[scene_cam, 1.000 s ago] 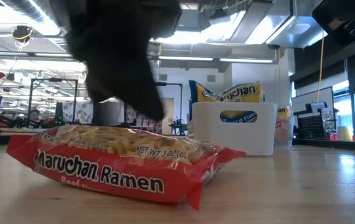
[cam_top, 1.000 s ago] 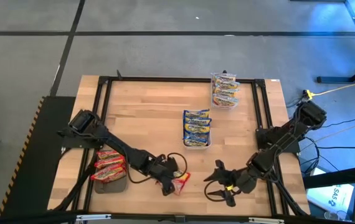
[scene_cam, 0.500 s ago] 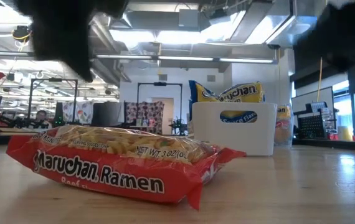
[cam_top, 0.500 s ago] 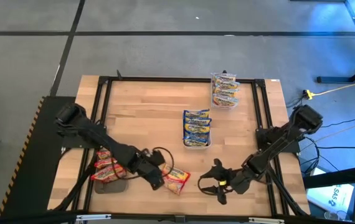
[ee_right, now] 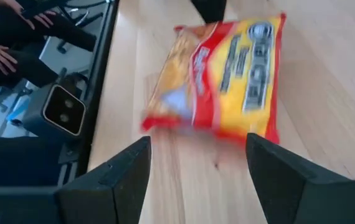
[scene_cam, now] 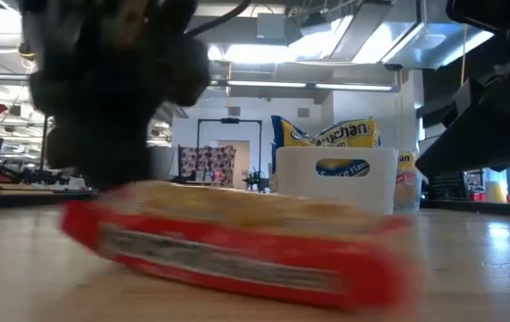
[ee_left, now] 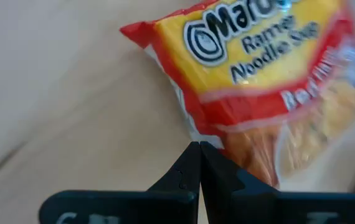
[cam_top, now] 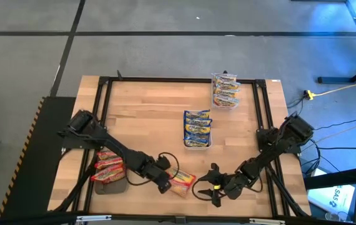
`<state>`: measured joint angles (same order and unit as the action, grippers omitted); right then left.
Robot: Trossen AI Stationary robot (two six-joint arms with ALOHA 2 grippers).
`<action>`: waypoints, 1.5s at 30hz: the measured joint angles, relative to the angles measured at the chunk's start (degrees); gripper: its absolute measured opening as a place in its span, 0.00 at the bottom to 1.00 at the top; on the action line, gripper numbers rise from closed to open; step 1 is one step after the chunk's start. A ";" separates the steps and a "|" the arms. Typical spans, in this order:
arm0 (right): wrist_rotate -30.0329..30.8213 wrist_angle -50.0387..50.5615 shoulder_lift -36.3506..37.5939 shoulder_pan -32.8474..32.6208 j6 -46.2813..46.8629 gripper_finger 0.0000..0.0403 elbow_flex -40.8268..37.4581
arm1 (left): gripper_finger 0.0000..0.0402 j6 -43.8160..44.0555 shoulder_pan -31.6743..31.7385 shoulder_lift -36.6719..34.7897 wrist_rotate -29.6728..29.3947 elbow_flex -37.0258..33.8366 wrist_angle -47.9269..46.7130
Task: Sort Maruchan noodles
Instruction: Put the red noodle pack in the black bin
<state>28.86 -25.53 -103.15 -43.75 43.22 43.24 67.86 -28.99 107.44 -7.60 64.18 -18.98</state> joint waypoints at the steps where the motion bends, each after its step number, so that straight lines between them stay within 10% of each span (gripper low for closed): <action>1: -0.12 0.27 -0.02 0.00 -0.11 0.58 0.00 | 0.00 -0.54 0.13 0.32 -0.03 0.04 2.40; 13: -3.17 15.81 6.80 -0.87 5.16 0.58 0.00 | 0.08 -6.67 0.44 2.50 0.18 0.11 16.68; 24: -6.55 10.85 1.38 -2.80 34.64 0.58 0.00 | 0.38 -8.80 0.43 2.42 0.76 0.11 18.16; 45: -2.07 -0.49 -5.92 0.50 49.63 0.58 0.18 | 0.39 -14.70 -3.33 9.61 -5.22 0.22 27.82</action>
<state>26.80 -26.01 -109.08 -43.24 92.85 43.43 53.16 -32.32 117.05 -12.82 64.40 8.84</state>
